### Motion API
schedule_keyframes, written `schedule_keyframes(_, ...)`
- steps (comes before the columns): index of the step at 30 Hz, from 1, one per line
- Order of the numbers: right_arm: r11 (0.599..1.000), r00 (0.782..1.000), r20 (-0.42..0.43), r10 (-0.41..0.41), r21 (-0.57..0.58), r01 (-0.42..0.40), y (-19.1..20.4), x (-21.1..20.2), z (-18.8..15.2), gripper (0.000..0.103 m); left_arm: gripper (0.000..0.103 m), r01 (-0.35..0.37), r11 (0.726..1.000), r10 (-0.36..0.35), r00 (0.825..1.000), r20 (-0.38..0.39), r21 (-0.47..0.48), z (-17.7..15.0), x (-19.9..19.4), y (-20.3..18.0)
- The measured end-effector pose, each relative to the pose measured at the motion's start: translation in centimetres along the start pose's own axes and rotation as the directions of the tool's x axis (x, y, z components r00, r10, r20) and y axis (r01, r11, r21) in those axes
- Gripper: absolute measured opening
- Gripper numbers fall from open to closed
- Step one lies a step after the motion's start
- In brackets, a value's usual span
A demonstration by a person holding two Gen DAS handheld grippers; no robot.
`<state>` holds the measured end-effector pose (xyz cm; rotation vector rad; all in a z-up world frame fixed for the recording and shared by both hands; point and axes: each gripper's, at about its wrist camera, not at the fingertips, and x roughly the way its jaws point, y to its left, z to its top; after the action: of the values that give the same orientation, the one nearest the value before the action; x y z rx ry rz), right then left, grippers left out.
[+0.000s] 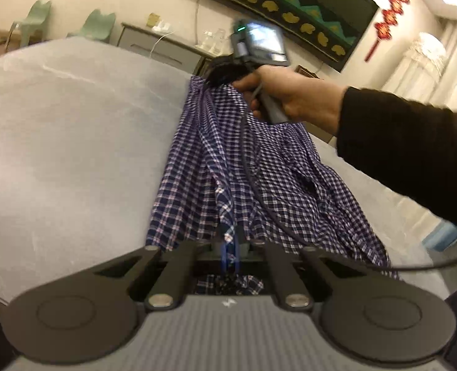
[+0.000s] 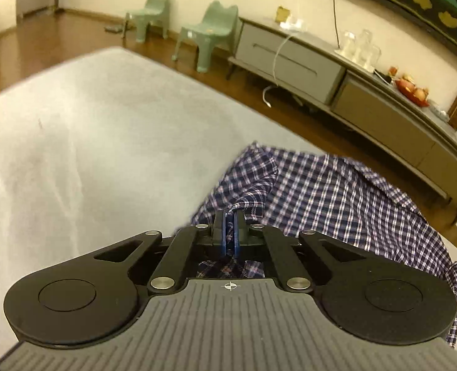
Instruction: Fold clothes
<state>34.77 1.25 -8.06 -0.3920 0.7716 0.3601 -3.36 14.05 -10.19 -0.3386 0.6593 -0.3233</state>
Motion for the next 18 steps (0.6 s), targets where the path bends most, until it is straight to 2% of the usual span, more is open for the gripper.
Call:
schedule_keyframes(1,1.000,1.000,-0.004,0.005,0.008,-0.005,-0.1,0.0,-0.1,0.004,0.005,-0.003,1.000,0.003,1.000,0.002,0.015,-0.1,0.0,-0.2)
schedule_keyframes(2,1.000,1.000,-0.001,0.011,0.021,-0.011,-0.3,-0.3,-0.1,0.016,0.005,-0.005,1.000,0.005,1.000,0.004,0.024,-0.1,0.0,-0.4)
schedule_keyframes(3,0.999,1.000,0.002,0.017,0.033,-0.017,-0.4,-0.5,-0.2,0.039,0.005,-0.008,1.000,0.008,1.000,0.006,0.024,0.0,0.0,-0.5)
schedule_keyframes(5,0.998,1.000,0.009,0.028,0.057,-0.028,-0.7,-1.1,-0.3,0.047,0.005,-0.003,1.000,0.003,1.000,0.011,0.013,0.1,-0.1,-0.4)
schedule_keyframes(7,0.996,0.999,0.016,0.039,0.081,-0.040,-1.0,-1.6,-0.4,0.047,0.005,0.015,1.000,-0.015,0.999,0.031,0.008,0.1,-0.3,-0.4)
schedule_keyframes(8,0.995,0.999,0.020,0.044,0.093,-0.046,-1.1,-1.9,-0.4,0.035,0.005,0.026,1.000,-0.026,0.999,0.047,0.005,0.1,-0.5,-0.4)
schedule_keyframes(9,0.993,0.998,0.023,0.050,0.105,-0.052,-1.3,-2.1,-0.5,0.014,0.005,0.037,0.999,-0.037,0.997,0.066,0.001,0.2,-0.8,-0.4)
schedule_keyframes(10,0.991,0.998,0.027,0.055,0.117,-0.058,-1.4,-2.4,-0.5,0.010,0.005,0.050,0.999,-0.050,0.995,0.081,-0.002,0.2,-1.0,-0.4)
schedule_keyframes(13,0.985,0.997,0.039,0.071,0.152,-0.076,-1.8,-3.2,-0.7,0.006,0.005,0.021,1.000,-0.021,0.998,0.056,0.004,-0.1,-0.6,-0.7)
schedule_keyframes(17,0.995,0.997,-0.002,0.074,0.067,-0.074,0.3,-0.9,-1.8,0.005,0.005,-0.098,0.995,0.098,0.995,-0.036,0.003,-0.3,0.8,-0.3)
schedule_keyframes(18,0.994,0.996,-0.009,0.085,0.075,-0.084,0.2,-0.7,-1.8,0.005,0.007,-0.098,0.995,0.096,0.994,-0.053,-0.022,-0.3,1.1,0.2)
